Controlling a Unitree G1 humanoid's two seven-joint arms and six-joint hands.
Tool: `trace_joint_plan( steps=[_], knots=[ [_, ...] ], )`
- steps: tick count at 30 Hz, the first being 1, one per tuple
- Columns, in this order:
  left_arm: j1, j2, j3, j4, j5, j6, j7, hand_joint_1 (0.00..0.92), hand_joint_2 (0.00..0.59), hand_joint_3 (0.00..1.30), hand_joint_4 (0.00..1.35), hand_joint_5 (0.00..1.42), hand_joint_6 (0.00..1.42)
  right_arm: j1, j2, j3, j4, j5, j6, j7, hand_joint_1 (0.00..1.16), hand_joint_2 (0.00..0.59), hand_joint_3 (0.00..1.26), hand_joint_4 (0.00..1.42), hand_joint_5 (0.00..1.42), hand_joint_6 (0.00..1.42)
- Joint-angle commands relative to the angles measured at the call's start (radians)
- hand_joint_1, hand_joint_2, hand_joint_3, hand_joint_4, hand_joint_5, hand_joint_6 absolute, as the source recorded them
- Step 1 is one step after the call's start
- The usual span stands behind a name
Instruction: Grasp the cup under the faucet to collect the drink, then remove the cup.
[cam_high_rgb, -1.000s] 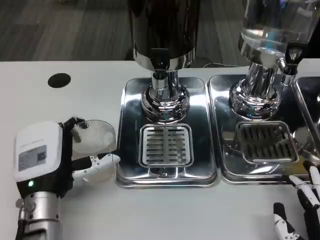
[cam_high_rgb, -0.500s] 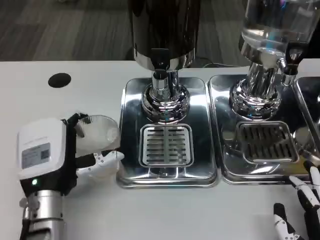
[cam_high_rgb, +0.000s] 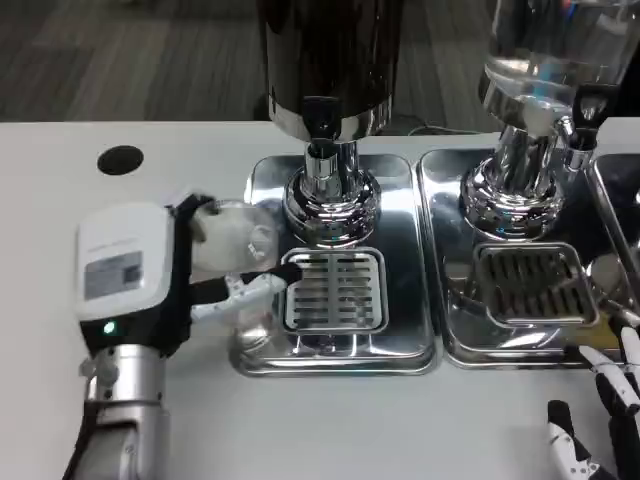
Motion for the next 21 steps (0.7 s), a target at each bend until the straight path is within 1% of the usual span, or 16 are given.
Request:
trace_joint_plan(
  steps=[1, 5, 7, 11, 17, 21],
  knots=[
    [-0.050, -0.022, -0.032, 0.018, 0.023, 0.008, -0.002, 0.651, 0.009, 0.90, 0.96, 1.13, 1.42, -0.008, 0.000, 0.000, -0.005, 0.001, 0.001, 0.006, 0.19, 0.427, 0.26, 0.02, 0.00, 0.08],
    [-0.068, -0.028, -0.055, 0.032, 0.033, 0.018, 0.000, 0.651, 0.009, 0.90, 0.96, 1.13, 1.42, -0.009, 0.000, 0.001, -0.012, -0.001, 0.001, 0.007, 0.19, 0.427, 0.26, 0.02, 0.00, 0.08],
    [-0.089, -0.038, -0.065, 0.063, 0.036, 0.026, -0.005, 0.651, 0.009, 0.90, 0.96, 1.13, 1.42, -0.007, -0.001, 0.001, -0.019, -0.002, 0.001, 0.010, 0.19, 0.427, 0.26, 0.02, 0.00, 0.08],
    [-0.136, -0.069, -0.109, 0.153, 0.060, 0.051, -0.001, 0.651, 0.009, 0.89, 0.96, 1.12, 1.42, -0.001, -0.001, -0.007, -0.031, 0.009, -0.002, 0.012, 0.19, 0.427, 0.26, 0.02, 0.00, 0.08],
    [-0.174, -0.094, -0.147, 0.209, 0.060, 0.058, 0.018, 0.651, 0.009, 0.89, 0.96, 1.12, 1.42, 0.014, 0.001, -0.014, -0.046, 0.008, 0.008, 0.013, 0.19, 0.427, 0.26, 0.02, 0.00, 0.08],
    [-0.195, -0.108, -0.168, 0.227, 0.068, 0.073, 0.034, 0.655, 0.010, 0.89, 0.96, 1.12, 1.42, 0.021, -0.004, -0.023, -0.052, 0.015, 0.002, 0.014, 0.19, 0.429, 0.26, 0.02, 0.00, 0.08]
  ],
)
